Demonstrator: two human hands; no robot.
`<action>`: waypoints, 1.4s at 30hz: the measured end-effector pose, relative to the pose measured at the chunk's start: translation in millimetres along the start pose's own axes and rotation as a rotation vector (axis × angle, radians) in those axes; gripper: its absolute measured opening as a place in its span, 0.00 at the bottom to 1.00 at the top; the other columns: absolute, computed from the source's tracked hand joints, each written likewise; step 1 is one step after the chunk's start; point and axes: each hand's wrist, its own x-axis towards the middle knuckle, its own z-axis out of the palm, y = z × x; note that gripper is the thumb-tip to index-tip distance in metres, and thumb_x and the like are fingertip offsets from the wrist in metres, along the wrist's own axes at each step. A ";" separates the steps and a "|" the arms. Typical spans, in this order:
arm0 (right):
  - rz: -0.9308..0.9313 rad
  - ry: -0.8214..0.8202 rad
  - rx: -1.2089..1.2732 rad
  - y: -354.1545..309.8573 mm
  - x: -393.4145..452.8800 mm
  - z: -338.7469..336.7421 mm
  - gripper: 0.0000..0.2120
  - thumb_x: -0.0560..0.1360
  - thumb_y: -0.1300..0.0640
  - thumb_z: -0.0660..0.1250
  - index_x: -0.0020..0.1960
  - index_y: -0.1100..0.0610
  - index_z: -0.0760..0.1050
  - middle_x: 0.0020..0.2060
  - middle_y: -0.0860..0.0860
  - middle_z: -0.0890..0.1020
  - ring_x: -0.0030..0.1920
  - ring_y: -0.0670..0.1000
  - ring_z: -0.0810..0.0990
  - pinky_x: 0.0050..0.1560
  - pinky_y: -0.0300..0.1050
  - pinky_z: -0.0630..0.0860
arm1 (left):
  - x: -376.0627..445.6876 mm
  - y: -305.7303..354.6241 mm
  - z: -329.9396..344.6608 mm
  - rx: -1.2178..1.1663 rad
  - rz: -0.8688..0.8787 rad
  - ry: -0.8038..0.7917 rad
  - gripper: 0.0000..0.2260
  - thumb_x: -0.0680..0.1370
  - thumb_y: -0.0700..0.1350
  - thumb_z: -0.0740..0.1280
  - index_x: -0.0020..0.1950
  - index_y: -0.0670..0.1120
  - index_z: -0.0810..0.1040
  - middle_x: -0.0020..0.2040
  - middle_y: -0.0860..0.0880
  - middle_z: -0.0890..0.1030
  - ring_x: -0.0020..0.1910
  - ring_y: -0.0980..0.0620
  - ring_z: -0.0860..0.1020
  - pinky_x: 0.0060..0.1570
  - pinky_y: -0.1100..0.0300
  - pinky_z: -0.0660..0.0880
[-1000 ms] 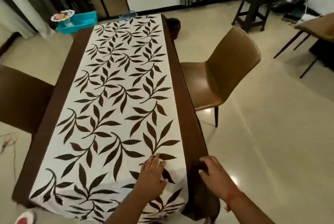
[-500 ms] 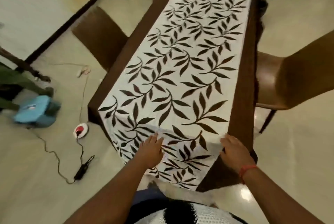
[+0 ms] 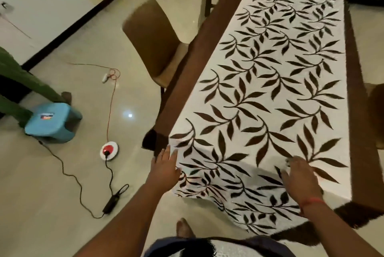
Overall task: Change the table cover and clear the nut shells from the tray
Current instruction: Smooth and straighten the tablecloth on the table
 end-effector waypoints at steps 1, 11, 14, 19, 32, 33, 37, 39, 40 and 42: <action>-0.018 -0.012 0.023 -30.5 1.6 7.2 0.22 0.73 0.61 0.71 0.65 0.67 0.74 0.66 0.66 0.74 0.67 0.65 0.71 0.69 0.59 0.68 | 5.1 -18.3 -10.1 0.009 0.009 0.014 0.31 0.82 0.56 0.58 0.81 0.50 0.50 0.82 0.45 0.47 0.80 0.44 0.49 0.75 0.41 0.53; -0.386 -0.117 0.008 -278.9 68.5 47.7 0.25 0.77 0.48 0.66 0.72 0.55 0.70 0.76 0.56 0.64 0.75 0.56 0.63 0.75 0.52 0.60 | 84.0 -121.4 -65.3 -0.051 0.000 0.032 0.33 0.80 0.65 0.51 0.81 0.54 0.46 0.82 0.48 0.46 0.80 0.45 0.49 0.75 0.40 0.50; -0.502 -0.140 0.026 -345.5 101.1 56.5 0.26 0.78 0.47 0.64 0.73 0.54 0.67 0.77 0.54 0.63 0.76 0.55 0.61 0.76 0.50 0.59 | 99.0 -162.1 -86.4 -0.039 -0.044 0.040 0.34 0.79 0.67 0.49 0.81 0.55 0.43 0.82 0.49 0.42 0.80 0.46 0.45 0.75 0.39 0.48; -0.720 -0.236 0.048 -486.0 132.6 84.7 0.28 0.79 0.45 0.62 0.76 0.52 0.63 0.78 0.52 0.59 0.78 0.54 0.57 0.77 0.50 0.54 | 123.6 -241.8 -138.3 -0.031 -0.164 0.087 0.35 0.79 0.69 0.47 0.80 0.55 0.41 0.81 0.49 0.40 0.80 0.46 0.43 0.75 0.39 0.44; -0.636 -0.442 -0.058 -779.5 241.4 166.4 0.37 0.77 0.31 0.54 0.80 0.45 0.48 0.81 0.49 0.46 0.80 0.54 0.47 0.76 0.58 0.51 | 266.1 -496.6 -236.5 0.011 -0.206 0.048 0.39 0.72 0.74 0.36 0.79 0.58 0.36 0.81 0.50 0.36 0.80 0.46 0.39 0.74 0.37 0.38; -0.621 -0.447 -0.048 -794.0 247.1 167.2 0.38 0.76 0.31 0.54 0.80 0.45 0.47 0.81 0.49 0.46 0.80 0.54 0.46 0.76 0.58 0.51 | 276.3 -512.1 -245.6 0.029 -0.199 0.051 0.39 0.72 0.74 0.36 0.79 0.58 0.36 0.81 0.50 0.36 0.80 0.46 0.40 0.73 0.37 0.39; -0.588 -0.453 -0.068 -849.4 280.8 172.3 0.39 0.75 0.29 0.51 0.80 0.44 0.44 0.80 0.49 0.45 0.80 0.55 0.45 0.76 0.59 0.49 | 336.3 -552.3 -285.5 0.025 -0.201 0.035 0.40 0.72 0.74 0.36 0.80 0.56 0.38 0.81 0.48 0.39 0.80 0.45 0.41 0.74 0.36 0.41; -0.580 -0.460 -0.094 -869.4 305.5 174.3 0.40 0.75 0.28 0.51 0.80 0.44 0.43 0.80 0.49 0.44 0.80 0.56 0.44 0.76 0.60 0.49 | 369.2 -560.3 -298.0 0.007 -0.172 0.032 0.40 0.72 0.74 0.35 0.80 0.56 0.38 0.81 0.48 0.38 0.80 0.45 0.41 0.74 0.36 0.42; -0.560 -0.467 -0.101 -879.3 319.9 175.2 0.40 0.75 0.28 0.51 0.80 0.45 0.43 0.80 0.49 0.44 0.80 0.56 0.44 0.76 0.60 0.49 | 385.5 -563.9 -304.0 0.006 -0.153 0.027 0.40 0.72 0.74 0.35 0.80 0.57 0.37 0.81 0.48 0.38 0.80 0.45 0.40 0.74 0.36 0.41; -0.525 -0.483 -0.095 -900.8 353.5 178.4 0.41 0.75 0.28 0.51 0.80 0.45 0.42 0.80 0.49 0.44 0.80 0.56 0.43 0.76 0.60 0.49 | 421.5 -573.1 -316.4 0.019 -0.111 0.019 0.39 0.72 0.74 0.35 0.79 0.57 0.36 0.81 0.49 0.37 0.80 0.45 0.39 0.74 0.36 0.41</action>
